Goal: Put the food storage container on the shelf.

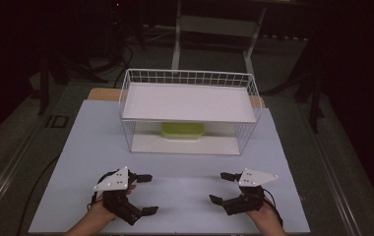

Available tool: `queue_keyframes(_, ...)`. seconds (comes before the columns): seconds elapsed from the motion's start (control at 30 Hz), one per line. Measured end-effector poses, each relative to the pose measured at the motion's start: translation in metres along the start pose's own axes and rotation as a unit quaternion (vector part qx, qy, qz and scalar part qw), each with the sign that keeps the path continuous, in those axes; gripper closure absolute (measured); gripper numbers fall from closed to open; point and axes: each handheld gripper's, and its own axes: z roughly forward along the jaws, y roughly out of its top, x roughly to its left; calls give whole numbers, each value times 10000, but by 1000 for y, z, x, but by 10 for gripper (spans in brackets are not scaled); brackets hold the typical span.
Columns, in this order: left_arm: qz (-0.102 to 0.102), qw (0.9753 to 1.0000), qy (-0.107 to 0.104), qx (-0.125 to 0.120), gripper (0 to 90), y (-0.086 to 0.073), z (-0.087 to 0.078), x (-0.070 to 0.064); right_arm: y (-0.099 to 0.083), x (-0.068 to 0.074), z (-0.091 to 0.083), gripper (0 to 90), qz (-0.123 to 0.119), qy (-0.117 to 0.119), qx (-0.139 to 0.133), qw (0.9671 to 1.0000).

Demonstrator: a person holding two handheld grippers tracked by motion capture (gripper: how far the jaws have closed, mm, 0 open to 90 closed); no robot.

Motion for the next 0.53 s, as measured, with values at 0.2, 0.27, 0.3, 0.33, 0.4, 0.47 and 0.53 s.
queue_keyframes(0.2,-55,9999,89,0,17,-10,1,4,-14,-6,3,145,13,34,147,9999)
queue_keyframes(0.27,-81,9999,113,-3,17,-13,1,5,-17,-8,4,146,26,8,185,9998)
queue_keyframes(0.3,-88,9999,117,42,18,-15,2,5,-19,-9,4,146,37,14,195,9998)
queue_keyframes(0.33,-89,9999,118,58,17,-15,2,5,-20,-10,4,146,44,42,211,9998)
queue_keyframes(0.4,-65,9999,134,67,17,-16,1,5,-22,-11,4,146,46,23,224,9997)
queue_keyframes(0.47,-72,9999,131,47,18,-16,1,5,-23,-13,5,146,70,44,226,9997)
queue_keyframes(0.53,-51,9999,117,15,18,-16,0,5,-24,-13,6,145,115,68,233,9996)
